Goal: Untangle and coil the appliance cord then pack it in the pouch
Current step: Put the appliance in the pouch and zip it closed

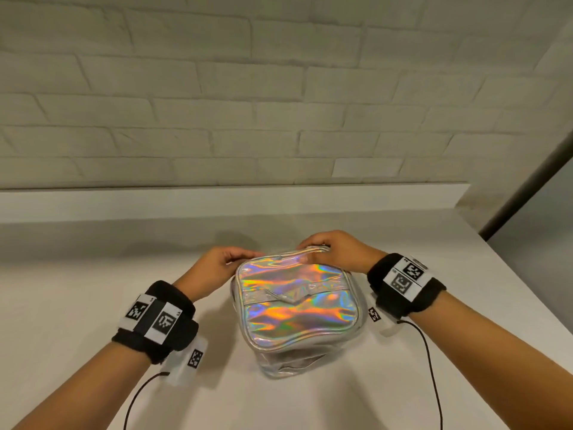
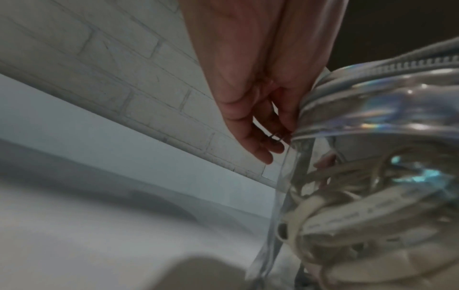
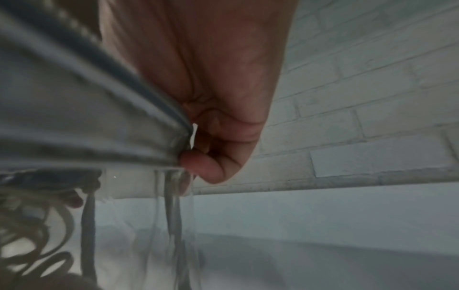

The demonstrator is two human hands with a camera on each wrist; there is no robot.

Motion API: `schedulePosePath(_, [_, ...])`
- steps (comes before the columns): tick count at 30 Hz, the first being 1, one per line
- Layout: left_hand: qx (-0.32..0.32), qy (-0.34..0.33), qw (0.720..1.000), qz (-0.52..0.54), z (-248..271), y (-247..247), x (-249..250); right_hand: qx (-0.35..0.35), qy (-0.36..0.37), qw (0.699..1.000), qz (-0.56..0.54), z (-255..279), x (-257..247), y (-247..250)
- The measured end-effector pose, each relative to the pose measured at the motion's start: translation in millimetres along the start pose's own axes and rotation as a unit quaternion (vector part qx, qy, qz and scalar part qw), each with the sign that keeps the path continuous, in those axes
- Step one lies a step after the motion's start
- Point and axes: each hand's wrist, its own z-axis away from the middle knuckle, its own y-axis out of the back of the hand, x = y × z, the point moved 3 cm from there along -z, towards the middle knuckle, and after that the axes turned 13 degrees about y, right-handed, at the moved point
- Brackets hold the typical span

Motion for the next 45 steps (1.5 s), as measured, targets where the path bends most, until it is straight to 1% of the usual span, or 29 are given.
schedulePosePath(4, [0.088,-0.013,0.994,-0.065,8,19,-1,0.043,-0.024,0.999,-0.024,-6,9,0])
schedulePosePath(7, [0.144,-0.054,0.972,-0.177,30,30,3,0.107,-0.029,0.994,-0.003,-7,18,2])
schedulePosePath(9, [0.167,-0.073,0.961,-0.208,52,28,6,0.146,-0.03,0.989,0.014,-6,24,4])
schedulePosePath(12, [0.174,-0.088,0.958,-0.21,84,9,8,0.181,-0.036,0.983,0.019,-6,30,3])
schedulePosePath(15, [0.168,-0.082,0.966,-0.177,105,-19,9,0.208,-0.043,0.977,0.027,-8,36,1])
schedulePosePath(18, [0.166,-0.079,0.967,-0.177,115,-47,16,0.233,-0.052,0.971,0.023,-8,37,-1])
schedulePosePath(21, [0.154,-0.107,0.959,-0.212,113,-78,27,0.246,-0.061,0.967,0.029,-6,33,-5])
schedulePosePath(24, [0.15,-0.112,0.951,-0.244,106,-97,42,0.229,-0.066,0.971,0.009,-3,31,-6])
schedulePosePath(26, [0.145,-0.122,0.952,-0.239,99,-86,61,0.216,-0.067,0.972,-0.058,4,29,-3])
schedulePosePath(28, [0.151,-0.171,0.951,-0.211,85,-63,76,0.207,-0.098,0.963,-0.139,13,28,5])
schedulePosePath(29, [0.148,-0.184,0.945,-0.226,74,-51,78,0.197,-0.11,0.959,-0.17,19,28,10])
schedulePosePath(30, [0.129,-0.171,0.938,-0.272,61,-42,75,0.183,-0.113,0.958,-0.189,23,29,13])
schedulePosePath(31, [0.1,-0.138,0.927,-0.333,46,-35,69,0.166,-0.106,0.961,-0.194,27,30,16])
schedulePosePath(32, [0.063,-0.095,0.916,-0.385,33,-32,61,0.151,-0.094,0.965,-0.19,30,31,18])
schedulePosePath(33, [0.024,-0.067,0.908,-0.412,22,-32,54,0.141,-0.083,0.97,-0.182,32,32,19])
schedulePosePath(34, [-0.007,-0.06,0.907,-0.416,12,-33,48,0.134,-0.074,0.973,-0.174,32,32,21])
schedulePosePath(35, [-0.023,-0.07,0.91,-0.409,5,-35,44,0.128,-0.066,0.976,-0.163,32,32,22])
schedulePosePath(40, [-0.007,-0.125,0.919,-0.375,-10,-41,39,0.071,-0.034,0.993,-0.092,18,37,26])
schedulePosePath(42, [-0.003,-0.132,0.926,-0.355,-9,-40,35,0.074,-0.029,0.995,-0.053,14,40,28])
schedulePosePath(45, [-0.003,-0.141,0.937,-0.319,-9,-38,30,0.09,-0.043,0.995,-0.006,13,39,34])
